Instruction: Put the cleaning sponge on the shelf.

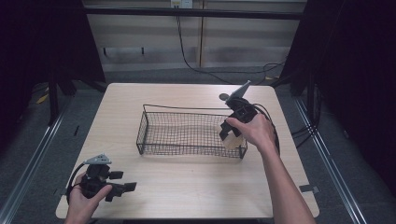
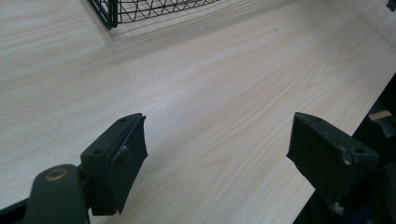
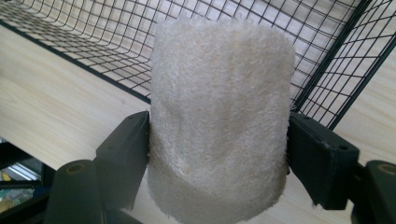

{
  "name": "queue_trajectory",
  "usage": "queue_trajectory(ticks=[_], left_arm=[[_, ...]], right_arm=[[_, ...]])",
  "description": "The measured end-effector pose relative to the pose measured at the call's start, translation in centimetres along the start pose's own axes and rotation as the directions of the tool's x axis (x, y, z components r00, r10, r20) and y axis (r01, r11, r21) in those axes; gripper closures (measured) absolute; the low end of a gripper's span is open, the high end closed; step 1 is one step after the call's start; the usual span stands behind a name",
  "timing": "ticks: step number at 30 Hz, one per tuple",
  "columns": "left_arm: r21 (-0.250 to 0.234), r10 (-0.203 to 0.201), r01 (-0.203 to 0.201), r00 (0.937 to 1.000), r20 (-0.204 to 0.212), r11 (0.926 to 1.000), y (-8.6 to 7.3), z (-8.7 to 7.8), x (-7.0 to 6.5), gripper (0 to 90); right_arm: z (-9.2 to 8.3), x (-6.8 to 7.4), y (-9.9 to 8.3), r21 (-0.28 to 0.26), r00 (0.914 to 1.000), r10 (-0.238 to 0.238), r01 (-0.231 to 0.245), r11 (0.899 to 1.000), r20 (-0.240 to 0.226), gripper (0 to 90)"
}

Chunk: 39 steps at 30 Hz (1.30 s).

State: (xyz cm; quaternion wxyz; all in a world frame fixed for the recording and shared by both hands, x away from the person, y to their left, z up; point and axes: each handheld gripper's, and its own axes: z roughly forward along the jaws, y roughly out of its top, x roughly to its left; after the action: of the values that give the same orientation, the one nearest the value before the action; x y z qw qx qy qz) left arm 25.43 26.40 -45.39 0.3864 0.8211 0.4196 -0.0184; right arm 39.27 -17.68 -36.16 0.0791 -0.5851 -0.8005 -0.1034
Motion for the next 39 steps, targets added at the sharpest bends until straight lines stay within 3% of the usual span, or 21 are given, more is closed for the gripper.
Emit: queue_trajectory(ticks=[9, 20, 22, 31, 39], left_arm=[[-0.002, 0.001, -0.001, 1.0000, 0.003, 1.0000, 0.0, 0.0, 0.0, 19.0], [0.000, -0.001, 0.001, 1.0000, 0.003, 1.0000, 0.0, 0.0, 0.0, 19.0], [-0.002, -0.001, 0.001, 1.0000, 0.000, 1.0000, 0.0, 0.0, 0.0, 18.9], [-0.002, 0.002, -0.002, 1.0000, 0.004, 1.0000, 0.0, 0.0, 0.0, 19.0], [0.002, 0.001, -0.001, 1.0000, 0.005, 1.0000, 0.0, 0.0, 0.0, 19.0]], right_arm=[[0.9, 0.1, 0.4, -0.017, 0.9989, 0.040, -0.039, 0.999, 0.026, 25.3], [0.8, -0.4, 0.7, -0.051, 0.9948, 0.090, -0.088, 0.995, 0.049, 25.4], [0.9, -0.7, 0.8, -0.073, 0.9907, 0.121, -0.116, 0.991, 0.062, 25.4], [2.2, -0.6, 1.0, -0.079, 0.9832, 0.153, -0.146, 0.986, 0.099, 25.4], [3.9, -1.5, 0.9, -0.075, 0.9763, 0.187, -0.180, 0.981, 0.108, 25.4]])
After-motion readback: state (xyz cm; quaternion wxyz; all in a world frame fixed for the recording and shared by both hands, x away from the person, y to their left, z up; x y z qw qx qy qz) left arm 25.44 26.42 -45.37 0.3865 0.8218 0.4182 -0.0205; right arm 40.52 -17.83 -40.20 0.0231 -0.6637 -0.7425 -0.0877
